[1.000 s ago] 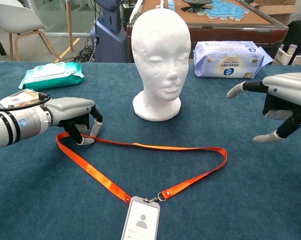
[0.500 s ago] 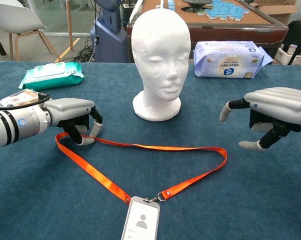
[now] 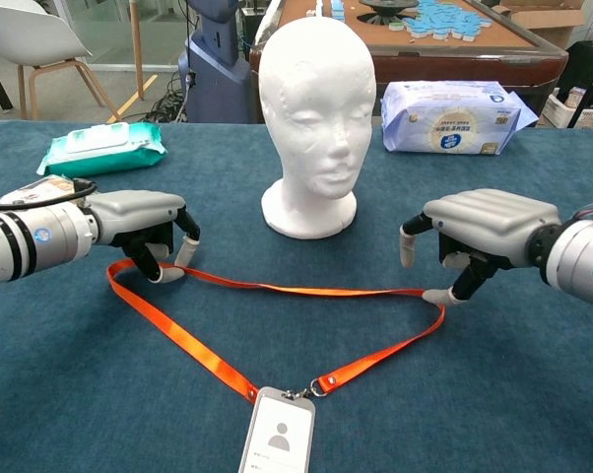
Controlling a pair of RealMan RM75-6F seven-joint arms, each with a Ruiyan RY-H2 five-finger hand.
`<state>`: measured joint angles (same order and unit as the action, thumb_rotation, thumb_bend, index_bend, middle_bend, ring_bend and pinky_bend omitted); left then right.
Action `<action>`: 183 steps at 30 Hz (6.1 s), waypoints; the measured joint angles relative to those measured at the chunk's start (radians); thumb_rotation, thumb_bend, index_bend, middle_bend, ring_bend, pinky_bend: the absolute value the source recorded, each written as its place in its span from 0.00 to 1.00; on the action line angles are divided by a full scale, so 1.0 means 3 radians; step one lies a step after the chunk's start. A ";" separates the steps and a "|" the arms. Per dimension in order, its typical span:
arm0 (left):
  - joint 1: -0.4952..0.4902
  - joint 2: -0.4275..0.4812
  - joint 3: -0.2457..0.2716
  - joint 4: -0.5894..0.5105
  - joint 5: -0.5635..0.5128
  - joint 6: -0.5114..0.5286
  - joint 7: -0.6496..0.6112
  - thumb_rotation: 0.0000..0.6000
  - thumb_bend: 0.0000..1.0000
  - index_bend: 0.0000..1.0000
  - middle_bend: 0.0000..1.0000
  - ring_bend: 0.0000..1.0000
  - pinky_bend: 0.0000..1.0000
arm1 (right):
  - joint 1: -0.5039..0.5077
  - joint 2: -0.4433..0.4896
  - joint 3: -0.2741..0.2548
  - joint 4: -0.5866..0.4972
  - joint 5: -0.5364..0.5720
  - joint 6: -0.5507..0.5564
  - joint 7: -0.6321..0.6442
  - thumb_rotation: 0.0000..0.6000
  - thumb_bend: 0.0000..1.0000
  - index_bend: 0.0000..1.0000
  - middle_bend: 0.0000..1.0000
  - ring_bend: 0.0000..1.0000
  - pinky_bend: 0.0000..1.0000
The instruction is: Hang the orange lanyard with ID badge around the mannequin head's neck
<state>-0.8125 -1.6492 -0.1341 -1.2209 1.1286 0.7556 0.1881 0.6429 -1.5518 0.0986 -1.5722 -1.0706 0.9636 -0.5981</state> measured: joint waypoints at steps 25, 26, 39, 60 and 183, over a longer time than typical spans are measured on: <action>-0.0002 0.0029 0.0006 -0.0054 -0.0069 0.0005 0.0052 1.00 0.36 0.56 1.00 1.00 1.00 | 0.0154 -0.0552 0.0072 0.0550 0.0137 0.0120 -0.0084 1.00 0.23 0.53 1.00 1.00 1.00; -0.0001 0.0029 0.0003 -0.0058 -0.0073 0.0010 0.0051 1.00 0.36 0.56 1.00 1.00 1.00 | 0.0157 -0.0563 0.0076 0.0562 0.0143 0.0119 -0.0084 1.00 0.24 0.53 1.00 1.00 1.00; 0.0008 0.0055 0.0009 -0.0083 -0.0098 0.0018 0.0058 1.00 0.36 0.56 1.00 1.00 1.00 | 0.0200 -0.0671 0.0109 0.0683 0.0232 0.0109 -0.0139 1.00 0.30 0.56 1.00 1.00 1.00; 0.0010 0.0050 0.0010 -0.0071 -0.0074 0.0023 0.0012 1.00 0.36 0.56 1.00 1.00 1.00 | 0.0244 -0.0774 0.0145 0.0795 0.0333 0.0075 -0.0158 1.00 0.40 0.61 1.00 1.00 1.00; -0.1407 0.0295 -0.1112 0.0485 -0.2163 0.0207 0.0919 1.00 0.09 0.00 0.96 0.95 0.96 | 0.0810 -0.0422 0.1531 0.0994 0.0720 0.1029 0.0218 1.00 0.07 0.01 1.00 1.00 1.00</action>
<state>-1.2346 -1.5607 -0.4676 -1.0753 0.4797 0.8177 0.4637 0.8859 -1.6782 0.5578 -1.2740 -0.8547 1.2723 -0.5326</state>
